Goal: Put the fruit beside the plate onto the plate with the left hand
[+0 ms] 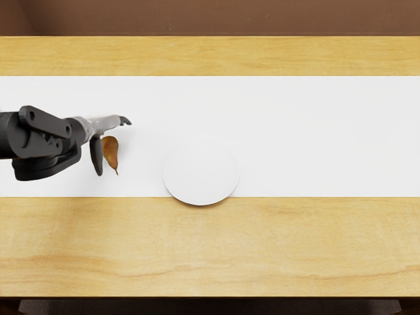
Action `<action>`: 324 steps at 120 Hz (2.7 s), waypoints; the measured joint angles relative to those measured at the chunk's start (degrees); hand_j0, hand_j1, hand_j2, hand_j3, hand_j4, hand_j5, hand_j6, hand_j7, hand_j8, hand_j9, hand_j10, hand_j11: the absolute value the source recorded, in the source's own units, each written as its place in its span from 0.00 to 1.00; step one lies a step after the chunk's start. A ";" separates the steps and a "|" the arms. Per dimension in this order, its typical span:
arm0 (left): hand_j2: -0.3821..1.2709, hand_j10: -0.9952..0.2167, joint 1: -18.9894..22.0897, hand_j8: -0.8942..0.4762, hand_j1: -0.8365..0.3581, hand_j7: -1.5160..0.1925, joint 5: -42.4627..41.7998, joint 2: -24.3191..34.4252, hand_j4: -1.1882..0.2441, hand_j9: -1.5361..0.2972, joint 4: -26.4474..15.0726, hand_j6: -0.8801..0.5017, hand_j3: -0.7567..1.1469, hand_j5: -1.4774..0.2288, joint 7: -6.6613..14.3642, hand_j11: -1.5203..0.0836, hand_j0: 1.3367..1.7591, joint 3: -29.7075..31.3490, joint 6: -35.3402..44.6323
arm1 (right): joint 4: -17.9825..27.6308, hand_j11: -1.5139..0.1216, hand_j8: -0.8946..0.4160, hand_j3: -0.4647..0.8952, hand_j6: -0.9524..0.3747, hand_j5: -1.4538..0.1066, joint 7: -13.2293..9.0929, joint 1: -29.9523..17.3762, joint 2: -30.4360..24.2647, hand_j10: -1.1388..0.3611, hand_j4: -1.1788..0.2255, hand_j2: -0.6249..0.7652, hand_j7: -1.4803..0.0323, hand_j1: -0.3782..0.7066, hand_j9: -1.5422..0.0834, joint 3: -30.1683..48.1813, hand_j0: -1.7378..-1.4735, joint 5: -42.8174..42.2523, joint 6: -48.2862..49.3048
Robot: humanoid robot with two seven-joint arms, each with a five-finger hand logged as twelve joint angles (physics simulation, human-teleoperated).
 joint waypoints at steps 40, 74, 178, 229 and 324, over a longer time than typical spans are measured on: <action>0.25 0.69 1.06 0.54 0.84 0.77 -0.14 0.00 0.72 0.73 0.22 0.52 0.40 0.75 0.00 0.82 0.76 -0.09 2.73 | 0.00 0.92 0.68 0.34 0.71 0.93 0.01 0.00 0.00 0.75 0.83 0.45 0.97 0.04 0.94 0.00 0.30 0.00 0.00; 0.25 0.66 1.50 0.51 0.80 0.74 -0.19 0.00 0.69 0.70 0.22 0.50 0.40 0.72 0.00 0.79 0.76 -0.13 3.07 | 0.00 0.92 0.68 0.34 0.71 0.93 0.03 0.00 0.00 0.75 0.83 0.45 0.97 0.04 0.94 0.00 0.30 0.00 0.00; 0.30 0.48 1.59 0.69 0.42 0.24 -1.17 0.66 0.35 0.27 -0.44 0.62 0.49 0.47 -0.39 0.48 0.80 -0.51 -3.40 | 0.00 0.92 0.68 0.34 0.71 0.93 0.03 0.00 0.00 0.75 0.83 0.45 0.97 0.04 0.94 0.00 0.30 0.00 0.00; 0.43 0.43 -3.11 0.47 0.32 0.20 -3.80 5.16 0.24 0.20 -0.89 0.38 0.49 0.29 -0.92 0.20 0.75 -0.30 -12.90 | 0.00 0.92 0.68 0.34 0.71 0.93 0.01 0.00 0.00 0.75 0.83 0.45 0.97 0.04 0.94 0.00 0.30 0.00 0.00; 0.51 0.22 -11.56 0.39 0.29 0.23 -13.43 8.98 0.20 0.21 -0.75 0.33 0.40 0.25 -4.16 0.21 0.73 -15.58 -40.42 | -0.01 0.92 0.68 0.34 0.71 0.93 0.02 0.00 0.00 0.75 0.83 0.45 0.97 0.04 0.94 0.00 0.30 0.00 0.00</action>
